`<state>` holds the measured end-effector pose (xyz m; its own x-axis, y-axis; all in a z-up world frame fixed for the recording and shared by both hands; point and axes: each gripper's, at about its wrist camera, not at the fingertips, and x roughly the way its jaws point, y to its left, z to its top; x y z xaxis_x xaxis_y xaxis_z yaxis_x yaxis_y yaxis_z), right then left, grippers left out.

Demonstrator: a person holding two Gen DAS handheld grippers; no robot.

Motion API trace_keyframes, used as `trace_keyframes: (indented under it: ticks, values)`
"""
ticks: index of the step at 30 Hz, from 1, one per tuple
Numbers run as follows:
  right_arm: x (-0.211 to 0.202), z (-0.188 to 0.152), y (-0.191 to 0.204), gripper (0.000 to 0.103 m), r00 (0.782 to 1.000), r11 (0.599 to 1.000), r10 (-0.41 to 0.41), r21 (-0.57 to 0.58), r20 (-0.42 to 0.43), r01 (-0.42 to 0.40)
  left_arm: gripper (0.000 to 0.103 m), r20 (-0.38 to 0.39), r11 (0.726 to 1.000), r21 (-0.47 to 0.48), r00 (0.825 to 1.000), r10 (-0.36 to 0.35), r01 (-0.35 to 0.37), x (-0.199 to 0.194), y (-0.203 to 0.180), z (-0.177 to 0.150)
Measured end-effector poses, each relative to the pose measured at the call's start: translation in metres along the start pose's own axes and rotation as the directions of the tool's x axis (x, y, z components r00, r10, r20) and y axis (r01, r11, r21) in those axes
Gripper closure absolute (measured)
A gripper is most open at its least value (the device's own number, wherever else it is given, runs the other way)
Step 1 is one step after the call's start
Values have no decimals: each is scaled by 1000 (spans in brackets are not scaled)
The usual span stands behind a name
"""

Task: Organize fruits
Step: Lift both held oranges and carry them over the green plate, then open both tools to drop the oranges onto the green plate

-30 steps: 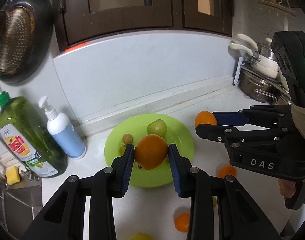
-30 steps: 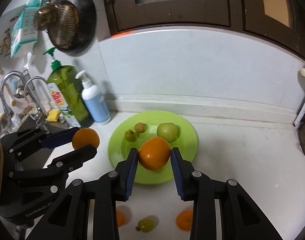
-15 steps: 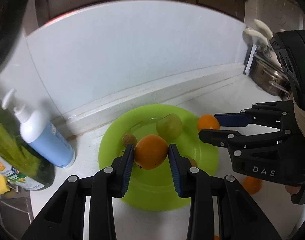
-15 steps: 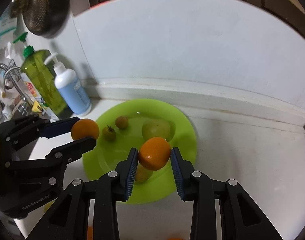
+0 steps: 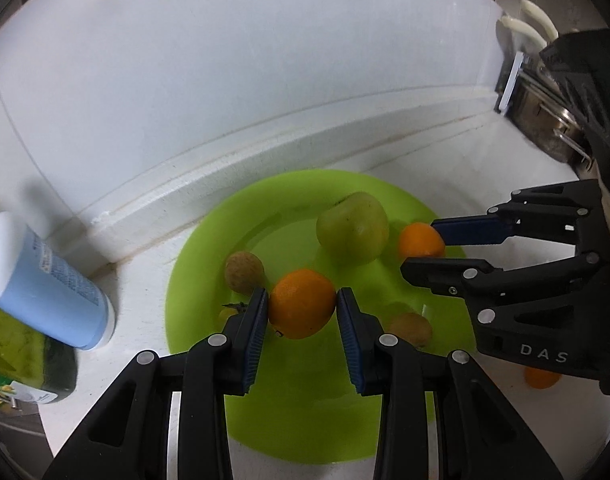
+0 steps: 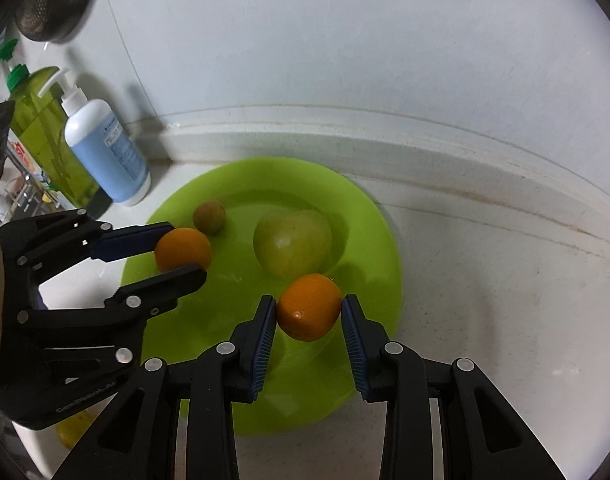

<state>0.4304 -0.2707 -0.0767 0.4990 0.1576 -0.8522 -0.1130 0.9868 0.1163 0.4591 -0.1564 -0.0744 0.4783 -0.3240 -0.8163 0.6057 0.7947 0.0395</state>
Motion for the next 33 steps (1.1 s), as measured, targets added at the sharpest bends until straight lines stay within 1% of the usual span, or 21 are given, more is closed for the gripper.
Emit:
trace_keyframes:
  ticks: [7, 12, 15, 17, 21, 24, 26, 33]
  values:
    - [10, 0, 0, 68, 1000, 1000, -4, -4, -21, 4, 68, -35, 1000, 5, 999, -8, 8, 14, -2, 0]
    - [15, 1, 1, 68, 999, 1000, -1, -5, -32, 1, 68, -46, 1000, 1, 999, -8, 8, 18, 0, 0]
    - [15, 1, 1, 68, 1000, 1000, 2, -2, -30, -2, 67, -37, 1000, -8, 999, -7, 7, 17, 0, 1]
    - [14, 1, 1, 68, 1000, 1000, 4, -3, -23, -4, 63, -26, 1000, -11, 1000, -6, 6, 12, 1, 2]
    - [6, 0, 2, 67, 1000, 1000, 5, 5, 3, -5, 61, 0, 1000, -13, 1000, 2, -2, -3, 2, 0]
    - [-4, -1, 1, 67, 1000, 1000, 2, 9, 21, -2, 61, 21, 1000, -16, 1000, 6, -5, -16, 3, -3]
    - [-12, -3, 4, 67, 999, 1000, -1, 4, 39, 0, 61, 38, 1000, -17, 999, 23, -22, -28, 3, -5]
    - [-46, -11, 17, 67, 994, 1000, 0, -6, 110, 1, 56, 111, 998, -40, 993, 48, -44, -69, 2, -11]
